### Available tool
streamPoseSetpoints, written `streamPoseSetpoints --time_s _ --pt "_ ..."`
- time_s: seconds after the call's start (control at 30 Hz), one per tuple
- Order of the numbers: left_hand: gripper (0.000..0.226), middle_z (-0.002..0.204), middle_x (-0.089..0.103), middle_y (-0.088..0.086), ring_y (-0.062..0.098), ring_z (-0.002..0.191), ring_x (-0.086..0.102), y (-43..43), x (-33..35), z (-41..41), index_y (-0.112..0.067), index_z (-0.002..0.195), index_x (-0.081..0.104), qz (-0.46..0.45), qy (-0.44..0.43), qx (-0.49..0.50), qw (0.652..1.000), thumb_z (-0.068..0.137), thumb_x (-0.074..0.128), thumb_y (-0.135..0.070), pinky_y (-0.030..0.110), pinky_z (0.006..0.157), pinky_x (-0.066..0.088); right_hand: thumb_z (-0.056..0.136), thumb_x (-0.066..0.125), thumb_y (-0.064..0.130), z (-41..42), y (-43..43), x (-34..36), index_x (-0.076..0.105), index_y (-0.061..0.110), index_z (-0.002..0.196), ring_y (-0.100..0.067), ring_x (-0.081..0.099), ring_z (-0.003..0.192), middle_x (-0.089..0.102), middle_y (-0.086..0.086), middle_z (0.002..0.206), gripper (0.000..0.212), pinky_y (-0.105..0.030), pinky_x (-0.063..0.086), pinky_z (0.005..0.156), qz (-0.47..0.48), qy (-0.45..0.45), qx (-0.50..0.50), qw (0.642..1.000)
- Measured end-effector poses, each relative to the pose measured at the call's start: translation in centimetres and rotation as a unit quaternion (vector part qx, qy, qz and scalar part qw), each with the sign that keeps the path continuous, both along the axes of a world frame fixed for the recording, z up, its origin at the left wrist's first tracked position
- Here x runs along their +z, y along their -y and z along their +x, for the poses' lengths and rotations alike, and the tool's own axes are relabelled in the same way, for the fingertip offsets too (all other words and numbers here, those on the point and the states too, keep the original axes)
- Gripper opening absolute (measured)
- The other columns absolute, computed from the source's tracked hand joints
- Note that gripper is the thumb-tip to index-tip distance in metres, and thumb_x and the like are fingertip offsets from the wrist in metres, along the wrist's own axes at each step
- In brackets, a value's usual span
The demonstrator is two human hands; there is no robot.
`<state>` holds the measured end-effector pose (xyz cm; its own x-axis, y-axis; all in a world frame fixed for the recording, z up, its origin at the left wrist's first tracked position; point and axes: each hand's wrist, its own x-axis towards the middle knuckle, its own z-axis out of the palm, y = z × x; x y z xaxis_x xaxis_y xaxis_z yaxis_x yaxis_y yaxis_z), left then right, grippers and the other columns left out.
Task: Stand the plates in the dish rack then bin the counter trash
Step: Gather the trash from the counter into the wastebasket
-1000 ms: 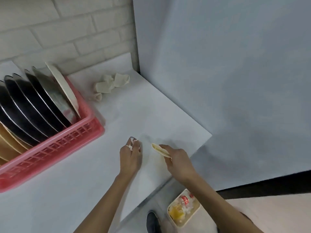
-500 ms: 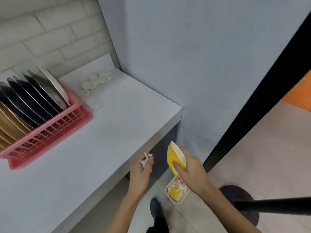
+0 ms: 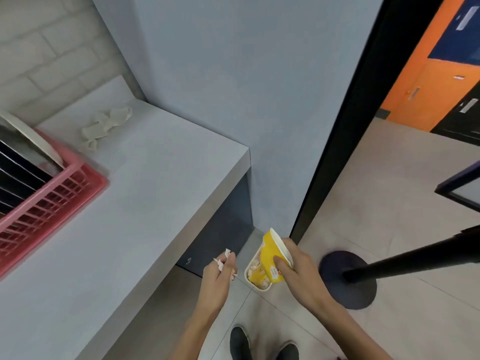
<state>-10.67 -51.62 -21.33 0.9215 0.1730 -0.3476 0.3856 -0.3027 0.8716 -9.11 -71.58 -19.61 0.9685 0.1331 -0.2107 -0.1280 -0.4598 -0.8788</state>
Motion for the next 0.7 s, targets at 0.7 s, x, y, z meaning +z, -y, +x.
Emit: streamPoseSetpoints --time_s 0.7 --pt "0.010 0.065 0.056 -0.011 0.008 0.060 0.049 -2.0 -19.5 1.1 -0.020 0.082 0.059 -0.015 -0.157 -0.187 0.970 0.087 0.067 -0.017 0.029 0.060 0.042 0.085 0.059 0.009 -4.9 -1.9 -18.5 0.049 0.028 0.069 -0.001 0.047 0.055 0.052 0.014 0.056 0.026 -0.015 0.036 0.053 -0.006 -0.204 -0.152 0.967"
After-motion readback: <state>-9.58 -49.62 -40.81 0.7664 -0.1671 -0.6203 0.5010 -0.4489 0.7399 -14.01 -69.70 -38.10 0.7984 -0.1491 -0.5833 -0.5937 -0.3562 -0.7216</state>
